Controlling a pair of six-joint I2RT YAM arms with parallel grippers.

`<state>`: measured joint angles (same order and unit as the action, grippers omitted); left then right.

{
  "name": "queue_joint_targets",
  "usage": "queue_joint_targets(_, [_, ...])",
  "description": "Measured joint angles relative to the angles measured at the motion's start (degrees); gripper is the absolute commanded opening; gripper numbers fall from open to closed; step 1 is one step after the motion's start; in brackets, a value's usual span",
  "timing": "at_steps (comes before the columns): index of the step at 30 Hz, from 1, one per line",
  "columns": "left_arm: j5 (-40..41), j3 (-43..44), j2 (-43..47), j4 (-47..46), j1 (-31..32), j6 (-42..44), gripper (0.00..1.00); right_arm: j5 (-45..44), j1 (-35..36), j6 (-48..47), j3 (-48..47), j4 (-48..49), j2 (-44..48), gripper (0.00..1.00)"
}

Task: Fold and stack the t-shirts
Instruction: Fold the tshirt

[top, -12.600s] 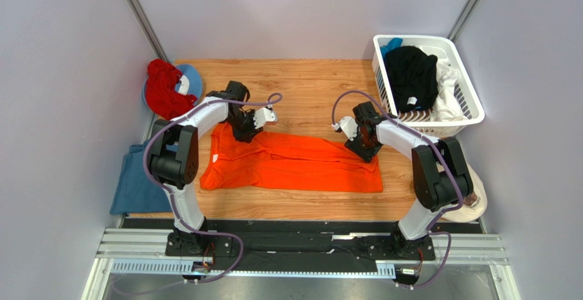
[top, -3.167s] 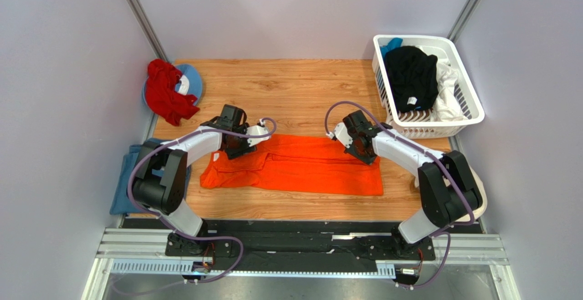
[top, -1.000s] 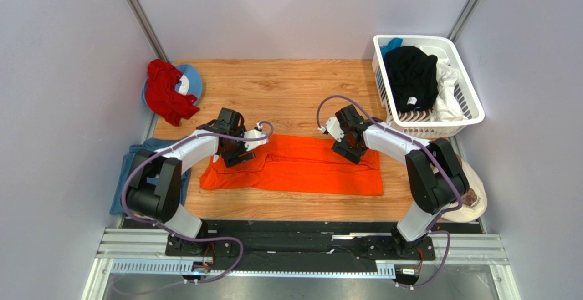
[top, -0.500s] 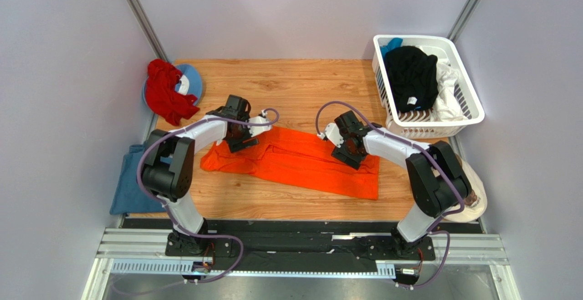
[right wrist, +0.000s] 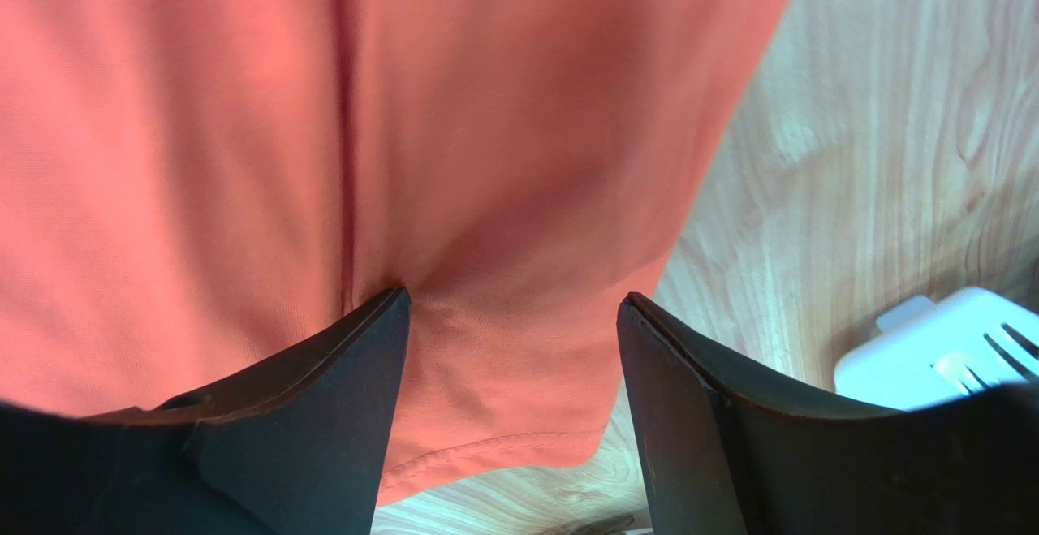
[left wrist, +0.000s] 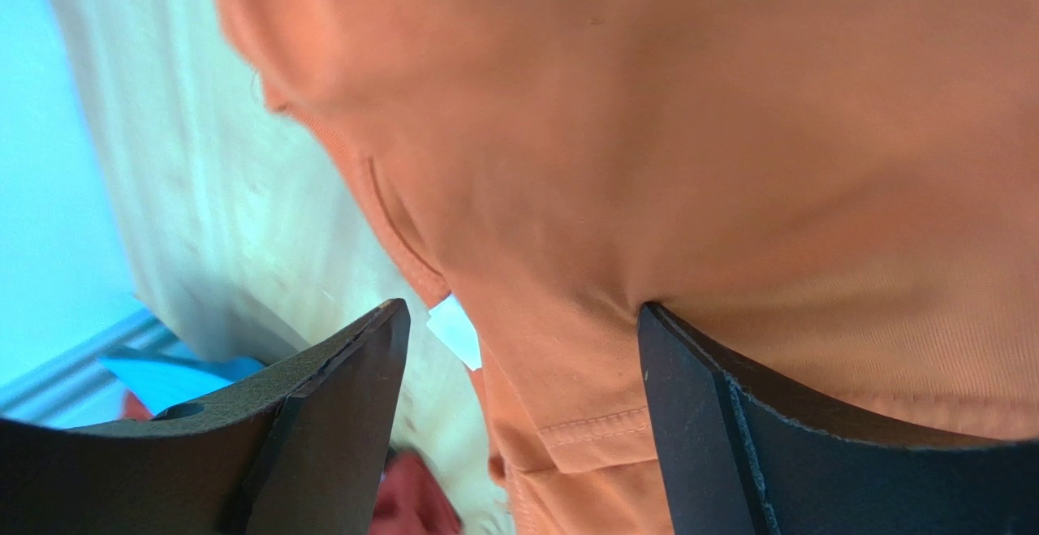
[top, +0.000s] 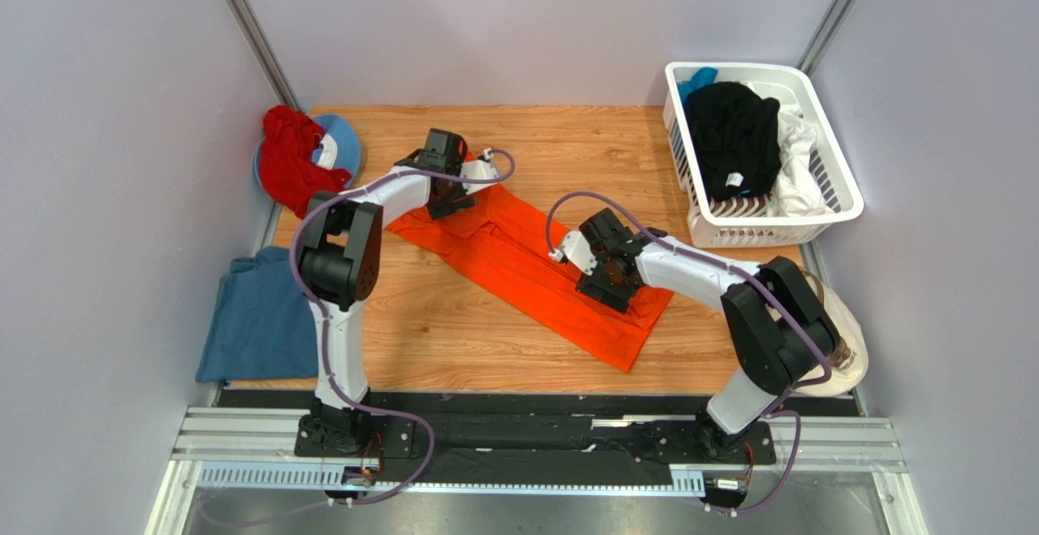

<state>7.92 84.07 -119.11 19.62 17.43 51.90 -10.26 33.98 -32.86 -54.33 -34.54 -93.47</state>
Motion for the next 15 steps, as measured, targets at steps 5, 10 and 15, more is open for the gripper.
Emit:
queue_joint_targets(5, [0.4, 7.4, -5.6, -2.3, 0.0, 1.0, 0.79, 0.4, 4.3, 1.2, 0.0, -2.1, 0.5, 0.68])
queue_joint_targets(10, [0.4, 12.1, -9.2, -4.5, 0.0, 1.5, 0.79, 0.8, 9.1, 2.6, 0.0, -3.9, 1.1, 0.68])
queue_joint_targets(15, [0.4, 15.8, -12.9, -8.9, 0.8, 3.0, 0.79, 2.3, 14.1, 3.1, -0.1, -5.1, 1.1, 0.69])
